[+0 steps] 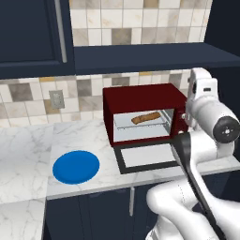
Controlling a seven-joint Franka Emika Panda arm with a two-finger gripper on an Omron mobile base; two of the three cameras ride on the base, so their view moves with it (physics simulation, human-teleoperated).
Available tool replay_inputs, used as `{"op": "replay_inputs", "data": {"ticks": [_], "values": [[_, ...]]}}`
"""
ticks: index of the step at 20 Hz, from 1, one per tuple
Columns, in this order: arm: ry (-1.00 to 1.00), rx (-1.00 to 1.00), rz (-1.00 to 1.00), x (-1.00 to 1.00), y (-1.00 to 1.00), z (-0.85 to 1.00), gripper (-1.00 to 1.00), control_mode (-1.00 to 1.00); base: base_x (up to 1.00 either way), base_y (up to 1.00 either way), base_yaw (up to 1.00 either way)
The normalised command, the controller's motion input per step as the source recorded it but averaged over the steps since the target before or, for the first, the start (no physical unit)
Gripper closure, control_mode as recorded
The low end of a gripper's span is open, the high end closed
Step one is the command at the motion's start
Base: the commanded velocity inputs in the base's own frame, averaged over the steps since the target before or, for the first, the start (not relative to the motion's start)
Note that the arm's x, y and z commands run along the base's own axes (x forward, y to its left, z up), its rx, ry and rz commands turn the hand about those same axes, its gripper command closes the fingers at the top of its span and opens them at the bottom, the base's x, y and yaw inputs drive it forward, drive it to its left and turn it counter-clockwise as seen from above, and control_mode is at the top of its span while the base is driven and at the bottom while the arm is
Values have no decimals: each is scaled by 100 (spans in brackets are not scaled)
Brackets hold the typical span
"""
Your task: Pull the toaster oven rack outwards. Pick up the baguette from the plate and place it on the toaster oven rack. Close the toaster oven door fully and set the temperature to the lowest setting.
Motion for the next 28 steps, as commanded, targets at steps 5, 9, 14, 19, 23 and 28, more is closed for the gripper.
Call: {"op": "replay_inputs", "data": {"ticks": [5,9,14,19,23,28], "values": [[19,33,0,-28,-53,-14,-100,-100,0,0,0],[24,23,0,-25,-44,-7,-100,-100,0,0,0],[11,5,0,-15,-28,-9,-100,-100,0,0,0],[0,15,0,-19,-49,-15,-100,-100,0,0,0],[0,33,0,-20,-61,-36,-100,-100,0,0,0],[4,28,0,-1,-25,-36,-100,-100,0,0,0]]}}
